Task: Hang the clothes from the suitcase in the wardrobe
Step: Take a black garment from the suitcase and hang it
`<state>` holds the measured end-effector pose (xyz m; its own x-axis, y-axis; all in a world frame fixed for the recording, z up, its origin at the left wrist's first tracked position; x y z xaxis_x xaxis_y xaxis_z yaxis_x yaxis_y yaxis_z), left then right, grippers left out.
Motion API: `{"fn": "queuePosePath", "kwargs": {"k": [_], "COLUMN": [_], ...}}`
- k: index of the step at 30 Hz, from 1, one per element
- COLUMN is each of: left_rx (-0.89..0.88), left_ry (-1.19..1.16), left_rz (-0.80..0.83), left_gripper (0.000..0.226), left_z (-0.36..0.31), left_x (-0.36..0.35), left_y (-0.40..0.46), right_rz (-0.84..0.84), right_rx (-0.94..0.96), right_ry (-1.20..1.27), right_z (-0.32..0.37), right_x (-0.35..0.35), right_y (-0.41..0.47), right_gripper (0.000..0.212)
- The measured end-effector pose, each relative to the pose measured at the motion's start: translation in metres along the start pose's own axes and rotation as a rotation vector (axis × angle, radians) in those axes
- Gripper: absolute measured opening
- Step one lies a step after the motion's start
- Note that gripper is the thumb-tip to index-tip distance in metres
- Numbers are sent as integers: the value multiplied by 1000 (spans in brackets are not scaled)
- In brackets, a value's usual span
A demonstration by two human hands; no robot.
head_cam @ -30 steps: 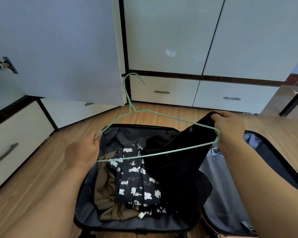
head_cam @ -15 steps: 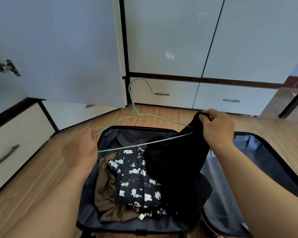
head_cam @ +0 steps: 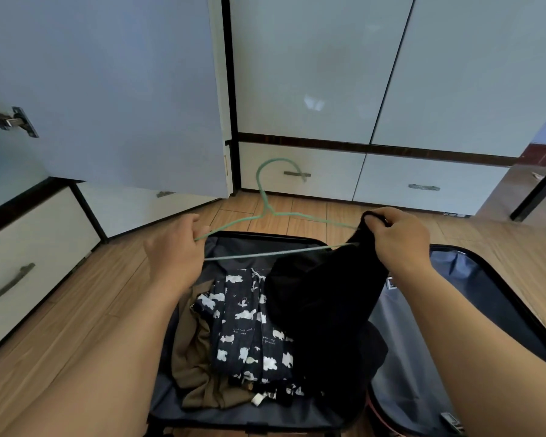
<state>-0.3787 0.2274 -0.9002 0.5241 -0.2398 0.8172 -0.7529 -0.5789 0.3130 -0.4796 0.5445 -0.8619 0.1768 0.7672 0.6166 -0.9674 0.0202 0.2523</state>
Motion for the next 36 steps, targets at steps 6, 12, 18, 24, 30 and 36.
{"fn": "queuePosePath", "kwargs": {"k": [6,12,18,24,30,36], "left_rx": [-226,-225,-152,-77,-38,-113], "left_ry": [-239,-555,-832,-818,-758,-691], "left_rz": [178,487,369,295,370,437], "left_gripper": [51,14,24,28,25,12], "left_z": [-75,-70,-47,-33,-29,-55], "left_x": [4,5,30,30,21,2], "left_y": [-10,-8,10,19,12,3], "right_rz": [172,-107,-33,-52,-20,214], "right_rx": [-18,-190,-295,20,173,381], "right_ry": [61,51,25,-162,-191,-72], "right_z": [4,-22,-34,-11,12,79], "right_x": [-28,4,8,3,-6,-38], "right_y": [-7,0,2,1,-10,-31], "right_gripper": [16,33,45,47,44,36]}}
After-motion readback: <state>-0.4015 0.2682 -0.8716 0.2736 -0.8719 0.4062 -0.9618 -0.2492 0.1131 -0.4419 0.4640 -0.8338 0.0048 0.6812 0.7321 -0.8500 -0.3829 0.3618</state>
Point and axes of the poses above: each hand's wrist, its own y-axis towards the middle knuckle, its own x-axis out of the back of the hand, z = x × y, the point moved 5 cm from there along y, towards the middle knuckle, and after that the axes turned 2 degrees about x, right-handed, at the moved point
